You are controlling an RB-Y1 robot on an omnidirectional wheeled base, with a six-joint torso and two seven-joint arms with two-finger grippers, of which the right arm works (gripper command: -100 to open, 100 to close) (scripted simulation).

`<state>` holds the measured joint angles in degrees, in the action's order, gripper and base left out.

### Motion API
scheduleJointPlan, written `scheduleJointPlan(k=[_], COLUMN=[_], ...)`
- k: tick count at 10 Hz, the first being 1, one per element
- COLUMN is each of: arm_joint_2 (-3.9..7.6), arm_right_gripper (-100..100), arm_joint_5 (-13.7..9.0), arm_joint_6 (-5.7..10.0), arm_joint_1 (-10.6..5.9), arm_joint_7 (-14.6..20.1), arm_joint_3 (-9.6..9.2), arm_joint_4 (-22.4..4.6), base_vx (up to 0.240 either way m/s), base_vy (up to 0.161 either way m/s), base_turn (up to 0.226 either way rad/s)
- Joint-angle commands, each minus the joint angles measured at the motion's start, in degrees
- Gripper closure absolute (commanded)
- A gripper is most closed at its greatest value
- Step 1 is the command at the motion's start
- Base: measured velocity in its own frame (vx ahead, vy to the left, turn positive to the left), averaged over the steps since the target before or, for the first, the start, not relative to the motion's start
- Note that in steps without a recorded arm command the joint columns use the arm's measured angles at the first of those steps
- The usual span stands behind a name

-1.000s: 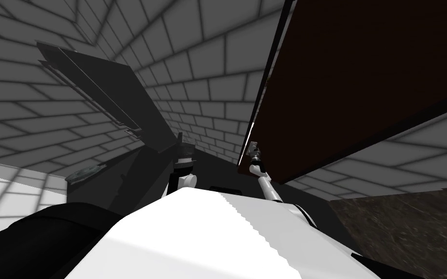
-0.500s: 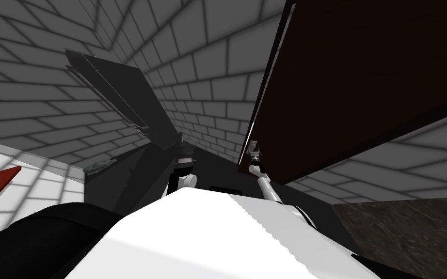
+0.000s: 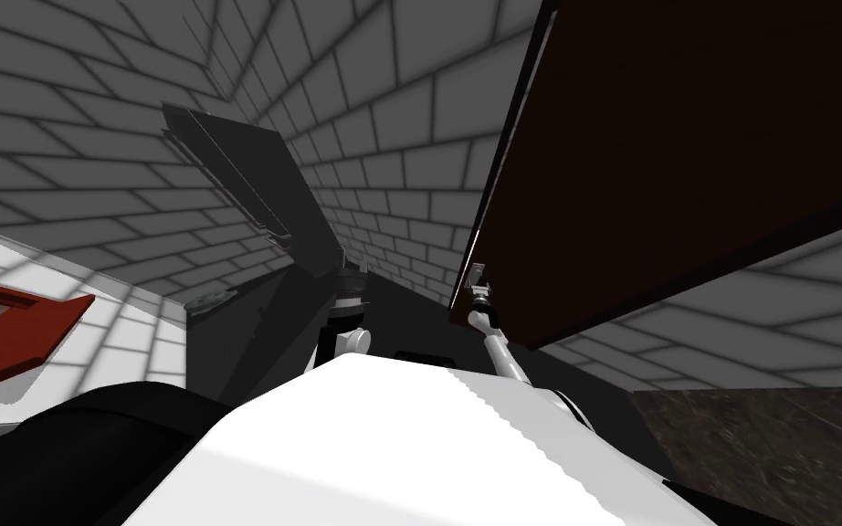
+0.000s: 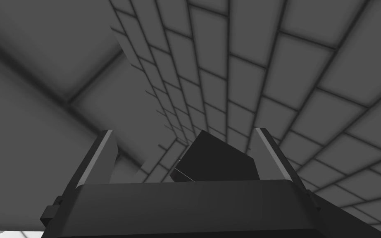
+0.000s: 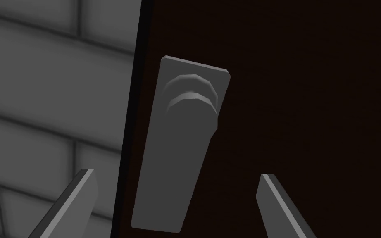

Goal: Pull the door open

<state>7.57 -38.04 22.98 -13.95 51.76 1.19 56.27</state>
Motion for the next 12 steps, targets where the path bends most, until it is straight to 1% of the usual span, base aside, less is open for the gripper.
scheduleJointPlan(k=[1, 4, 5, 6, 7, 8, 11, 12], arm_joint_2=[-0.18, -0.43, -0.32, 1.54, 2.21, 3.72, 6.11, 7.61], arm_right_gripper=[-100, -100, -100, -100, -100, -100, -100, -100], arm_joint_5=[-1.56, -3.73, -3.25, -3.76, -3.92, -4.26, -4.82, -5.16], arm_joint_6=[0.21, 0.53, 0.50, 0.74, 0.81, 0.98, 1.25, 1.41], arm_joint_1=[0.35, 0.77, 0.62, 1.18, 1.37, 1.80, 2.48, 2.90], arm_joint_7=[2.81, 6.15, 5.38, 7.11, 7.63, 8.82, 10.71, 11.88], arm_joint_3=[-0.21, -0.53, -0.49, -0.11, 0.03, 0.35, 0.85, 1.17], arm_joint_4=[0.53, 1.16, 0.90, 0.62, 0.51, 0.27, -0.12, -0.36], base_vx=[-0.101, -0.076, -0.036, 0.105, 0.170, 0.178, 0.128, 0.124], base_vy=[-0.047, -0.031, -0.013, 0.024, 0.009, 0.037, 0.004, -0.002], base_turn=[0.063, 0.062, 0.011, 0.154, 0.142, 0.142, 0.099, 0.152])
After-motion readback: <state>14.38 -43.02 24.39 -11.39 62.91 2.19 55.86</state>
